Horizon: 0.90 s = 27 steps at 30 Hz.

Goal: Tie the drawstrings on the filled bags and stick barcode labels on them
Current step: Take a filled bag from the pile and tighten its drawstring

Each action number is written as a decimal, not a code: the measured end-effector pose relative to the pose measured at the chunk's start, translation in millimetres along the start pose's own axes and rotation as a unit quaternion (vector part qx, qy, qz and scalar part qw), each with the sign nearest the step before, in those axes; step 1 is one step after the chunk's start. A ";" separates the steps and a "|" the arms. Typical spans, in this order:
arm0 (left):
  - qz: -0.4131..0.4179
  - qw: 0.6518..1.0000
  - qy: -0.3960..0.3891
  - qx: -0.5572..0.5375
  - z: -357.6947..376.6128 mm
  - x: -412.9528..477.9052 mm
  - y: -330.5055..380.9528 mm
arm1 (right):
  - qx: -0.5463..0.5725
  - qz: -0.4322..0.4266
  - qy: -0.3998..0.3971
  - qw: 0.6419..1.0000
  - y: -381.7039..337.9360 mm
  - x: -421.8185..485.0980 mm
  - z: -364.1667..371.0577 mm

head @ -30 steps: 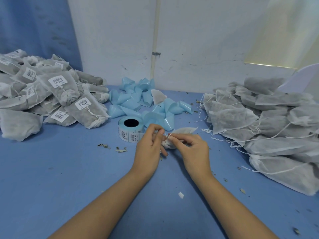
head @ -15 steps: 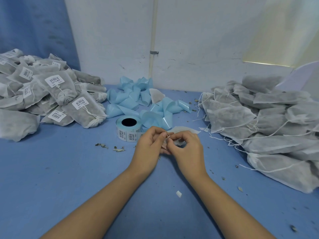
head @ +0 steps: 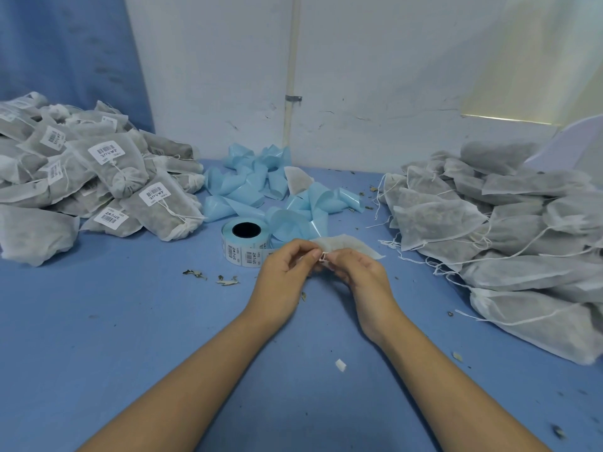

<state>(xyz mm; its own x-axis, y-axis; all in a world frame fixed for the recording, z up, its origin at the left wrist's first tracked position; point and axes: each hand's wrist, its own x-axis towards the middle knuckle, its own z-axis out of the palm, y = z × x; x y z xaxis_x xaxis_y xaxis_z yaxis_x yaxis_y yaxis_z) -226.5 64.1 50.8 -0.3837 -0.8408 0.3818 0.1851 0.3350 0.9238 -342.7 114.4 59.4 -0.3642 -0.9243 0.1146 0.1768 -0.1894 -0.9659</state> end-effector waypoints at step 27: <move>0.134 0.917 -0.020 0.376 -4.1 -1.6 -2.0 | 0.270 0.109 -0.001 0.957 -10.5 5.3 -10.0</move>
<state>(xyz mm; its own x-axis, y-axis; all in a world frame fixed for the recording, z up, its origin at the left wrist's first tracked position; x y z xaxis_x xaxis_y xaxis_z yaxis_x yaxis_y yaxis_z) -222.6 63.0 48.2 -0.4519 -0.6735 0.5850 -0.3918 0.7390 0.5481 -355.6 114.8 67.7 -0.2640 -0.9616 -0.0745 0.6949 -0.1361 -0.7061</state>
